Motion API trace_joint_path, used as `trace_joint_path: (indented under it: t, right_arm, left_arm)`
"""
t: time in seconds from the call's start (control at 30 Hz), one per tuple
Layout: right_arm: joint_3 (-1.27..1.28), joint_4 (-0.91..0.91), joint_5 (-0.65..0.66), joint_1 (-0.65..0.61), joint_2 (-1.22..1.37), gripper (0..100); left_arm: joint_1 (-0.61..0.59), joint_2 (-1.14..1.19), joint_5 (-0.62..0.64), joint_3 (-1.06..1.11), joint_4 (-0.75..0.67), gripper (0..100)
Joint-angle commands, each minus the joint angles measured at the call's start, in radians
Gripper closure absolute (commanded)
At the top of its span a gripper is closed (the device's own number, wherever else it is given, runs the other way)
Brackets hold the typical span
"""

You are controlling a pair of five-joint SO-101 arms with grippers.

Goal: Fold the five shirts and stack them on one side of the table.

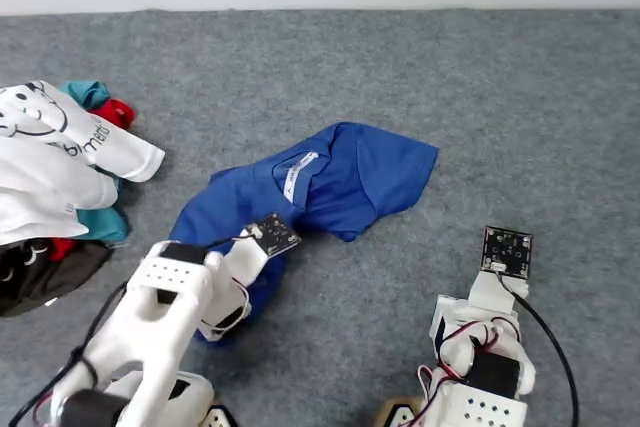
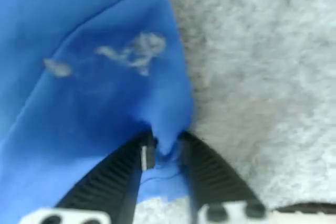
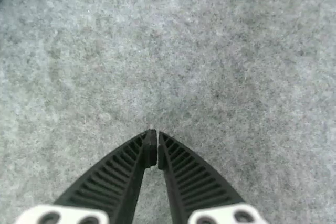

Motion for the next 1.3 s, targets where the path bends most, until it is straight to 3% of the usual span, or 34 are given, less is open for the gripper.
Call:
trace_joint_path:
  t: [0.0, 0.53, 0.87, 1.03, 1.27]
  right_arm:
    - [0.014, 0.004, -0.011, 0.016, -0.007, 99.0]
    - [0.014, 0.004, -0.011, 0.016, -0.007, 99.0]
    - [0.014, 0.004, -0.011, 0.016, -0.007, 99.0]
    - [0.014, 0.004, -0.006, 0.016, -0.007, 99.0]
    - [0.014, 0.001, -0.011, 0.008, -0.007, 99.0]
  left_arm:
    - [-0.003, 0.031, -0.009, -0.094, 0.032, 99]
    - [-0.012, -0.282, 0.032, -0.746, 0.411, 99]
    - [-0.025, -0.287, 0.152, -0.96, 0.437, 99]
    - [-0.199, -0.276, 0.222, -1.053, 0.413, 99]
    - [-0.43, -0.273, 0.226, -1.021, 0.379, 99]
